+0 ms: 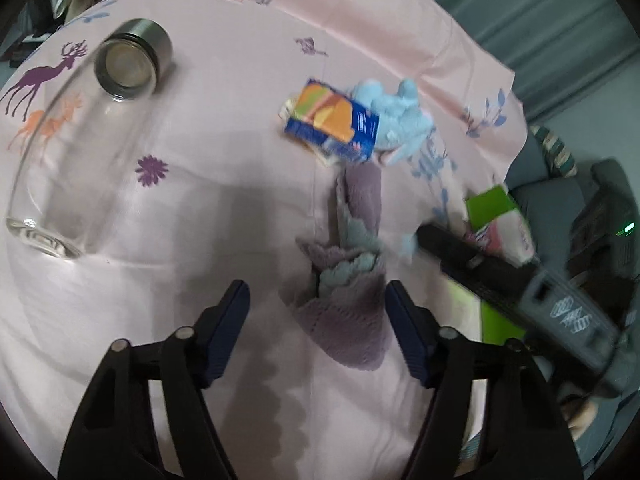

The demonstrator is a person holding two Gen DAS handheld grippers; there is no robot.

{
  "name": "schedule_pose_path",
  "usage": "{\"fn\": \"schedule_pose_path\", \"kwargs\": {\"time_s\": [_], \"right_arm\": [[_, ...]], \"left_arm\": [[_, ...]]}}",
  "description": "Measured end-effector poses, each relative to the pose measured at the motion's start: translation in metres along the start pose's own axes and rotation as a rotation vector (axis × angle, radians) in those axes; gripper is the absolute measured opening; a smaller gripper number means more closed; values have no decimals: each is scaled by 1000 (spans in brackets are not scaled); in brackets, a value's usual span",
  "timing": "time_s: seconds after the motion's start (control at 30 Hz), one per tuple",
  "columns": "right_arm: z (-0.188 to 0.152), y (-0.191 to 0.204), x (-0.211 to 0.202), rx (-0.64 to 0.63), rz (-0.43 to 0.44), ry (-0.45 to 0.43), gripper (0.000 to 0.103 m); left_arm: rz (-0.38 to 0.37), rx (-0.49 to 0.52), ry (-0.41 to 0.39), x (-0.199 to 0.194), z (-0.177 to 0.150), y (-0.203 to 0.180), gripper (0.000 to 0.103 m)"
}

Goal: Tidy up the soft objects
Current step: 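Grasp the purple sock with the right gripper and lift, then carry the purple sock over the green box with the right gripper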

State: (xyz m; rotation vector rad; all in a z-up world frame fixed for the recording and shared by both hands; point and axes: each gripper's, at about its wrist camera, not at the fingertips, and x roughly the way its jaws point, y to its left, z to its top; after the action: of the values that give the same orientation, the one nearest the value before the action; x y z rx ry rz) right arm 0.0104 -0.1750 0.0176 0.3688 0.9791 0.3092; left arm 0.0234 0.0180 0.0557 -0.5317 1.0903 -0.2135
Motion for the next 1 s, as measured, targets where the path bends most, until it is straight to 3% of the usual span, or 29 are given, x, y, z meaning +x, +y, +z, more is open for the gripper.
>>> {"fn": "schedule_pose_path", "kwargs": {"time_s": [0.07,0.17,0.3,0.5,0.63,0.83,1.0], "right_arm": [[-2,0,-4,7,27,-24,83],[-4,5,1,-24,19,-11,70],[-7,0,20,8,57,32,43],[-18,-6,50,26,91,122,37],[-19,-9,51,61,174,112,25],[-16,1,17,27,246,-30,25],[-12,13,-33,-42,284,-206,25]], "left_arm": [[5,16,7,5,-3,-4,62],[-3,32,9,10,-6,-8,57],[-17,60,41,24,-10,-11,43],[12,84,34,37,-11,-14,29],[0,110,16,34,-8,-20,23],[9,243,-129,-1,-8,-45,20],[12,397,-323,-39,-17,-85,20]]}}
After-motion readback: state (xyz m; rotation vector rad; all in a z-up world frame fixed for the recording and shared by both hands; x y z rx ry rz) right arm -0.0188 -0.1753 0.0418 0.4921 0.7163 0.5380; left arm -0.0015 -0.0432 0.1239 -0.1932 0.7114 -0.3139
